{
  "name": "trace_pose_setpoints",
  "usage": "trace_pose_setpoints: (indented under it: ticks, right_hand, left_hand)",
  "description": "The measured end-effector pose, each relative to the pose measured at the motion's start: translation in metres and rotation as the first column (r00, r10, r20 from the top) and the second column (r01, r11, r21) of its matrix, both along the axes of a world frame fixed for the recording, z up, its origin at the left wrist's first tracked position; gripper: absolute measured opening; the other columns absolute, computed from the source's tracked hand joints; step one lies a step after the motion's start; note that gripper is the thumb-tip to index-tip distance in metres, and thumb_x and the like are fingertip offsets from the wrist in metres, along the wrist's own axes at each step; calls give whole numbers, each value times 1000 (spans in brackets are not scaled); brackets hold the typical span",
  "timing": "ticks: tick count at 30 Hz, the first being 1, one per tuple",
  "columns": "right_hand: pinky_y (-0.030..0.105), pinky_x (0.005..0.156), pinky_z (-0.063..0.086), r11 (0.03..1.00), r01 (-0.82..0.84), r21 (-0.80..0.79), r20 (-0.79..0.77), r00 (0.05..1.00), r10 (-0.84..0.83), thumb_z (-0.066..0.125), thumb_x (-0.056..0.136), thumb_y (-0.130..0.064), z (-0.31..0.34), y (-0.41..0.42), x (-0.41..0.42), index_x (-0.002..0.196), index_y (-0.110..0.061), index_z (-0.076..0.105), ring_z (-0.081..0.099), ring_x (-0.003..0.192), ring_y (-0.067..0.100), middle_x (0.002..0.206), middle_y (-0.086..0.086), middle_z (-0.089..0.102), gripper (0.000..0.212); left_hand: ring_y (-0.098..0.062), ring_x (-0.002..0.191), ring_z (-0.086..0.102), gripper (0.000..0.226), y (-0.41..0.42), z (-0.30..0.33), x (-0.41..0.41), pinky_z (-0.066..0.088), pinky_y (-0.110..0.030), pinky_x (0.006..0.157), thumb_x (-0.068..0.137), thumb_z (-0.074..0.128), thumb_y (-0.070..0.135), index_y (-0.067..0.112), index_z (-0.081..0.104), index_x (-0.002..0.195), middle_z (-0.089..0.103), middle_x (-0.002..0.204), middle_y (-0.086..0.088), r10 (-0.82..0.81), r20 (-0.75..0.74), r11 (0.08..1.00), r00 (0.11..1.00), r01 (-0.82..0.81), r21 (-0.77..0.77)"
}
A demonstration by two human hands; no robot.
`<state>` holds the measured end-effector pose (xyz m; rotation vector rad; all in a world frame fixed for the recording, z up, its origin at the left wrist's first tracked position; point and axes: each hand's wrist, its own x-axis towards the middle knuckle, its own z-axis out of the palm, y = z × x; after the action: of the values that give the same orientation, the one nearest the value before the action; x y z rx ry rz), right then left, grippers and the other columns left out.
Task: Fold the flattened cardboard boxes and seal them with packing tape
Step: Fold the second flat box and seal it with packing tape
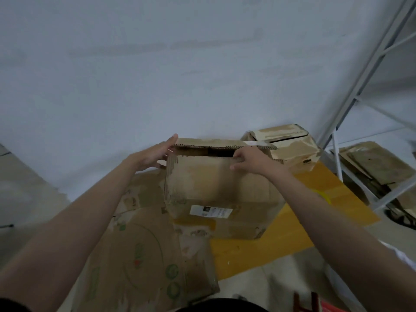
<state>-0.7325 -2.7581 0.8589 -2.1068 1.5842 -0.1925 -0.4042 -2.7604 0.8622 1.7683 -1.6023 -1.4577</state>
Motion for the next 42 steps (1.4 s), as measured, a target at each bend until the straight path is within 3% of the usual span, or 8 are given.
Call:
trace_pose_setpoints:
  ticks: [3,5,9,12,16,22,32,42]
  right_hand:
    - [35,88,45,997,67,-38,-60,996,-69,77,83,-39,-31,5,4,119,-19,64,56,119,25,119,4,58,43]
    - [37,86,43,983,67,-169,-85,993,-82,76,84,-38,-46,9,4,119,-21,62,51,121,26,119,3,50,42]
    - [45,107,35,869,90,-487,-115,979,-167,86,70,-45,-51,12,-2,127,-24,52,36,130,30,136,7,41,70]
    - [54,115,22,909,114,-400,-139,973,-183,78,73,-58,-55,4,-21,139,-29,46,22,144,31,153,5,31,79]
    - [58,117,21,990,114,-88,-107,987,-123,55,87,-69,-72,0,-49,147,-36,41,22,148,26,159,-4,28,70]
    - [56,118,22,991,126,-31,-18,992,-127,73,74,-67,-64,-24,-57,141,-35,46,15,150,26,161,-3,20,79]
    - [65,116,15,998,-38,48,-98,994,42,63,66,-85,-62,-92,-77,154,-28,24,13,150,32,162,1,20,112]
    - [52,114,29,999,28,40,57,998,-31,73,65,-76,-75,-85,-131,150,-24,28,8,148,27,154,5,21,109]
  left_hand:
    - [-27,128,51,94,3,-12,-3,47,-44,104,79,72,61,20,24,149,39,148,-9,103,158,980,982,-73,-184]
    - [-31,147,25,110,5,-16,-8,31,-47,116,75,77,58,25,12,158,12,163,-5,5,403,957,915,113,-269]
    - [-27,153,-9,119,10,-28,-25,2,-53,123,63,46,92,34,5,159,-10,167,4,-232,656,926,718,370,-78]
    - [-25,152,-17,135,20,-42,-37,-7,-56,121,52,32,105,31,-3,159,-17,165,7,-258,741,921,620,390,-6]
    - [-22,150,-25,151,39,-51,-57,-12,-54,120,44,42,106,24,-14,157,-24,163,2,-265,797,890,543,456,-15]
    - [-28,152,-15,141,61,-48,-89,1,-54,123,58,74,80,23,-7,159,-19,165,-8,-196,830,887,523,456,-78]
    - [-38,151,-13,129,75,-52,-116,5,-70,116,69,88,24,41,-4,157,-16,165,12,-70,799,971,597,224,-83]
    - [-32,152,7,122,35,-42,-133,22,-57,120,69,88,25,41,5,158,2,166,14,-128,866,912,483,401,-89]
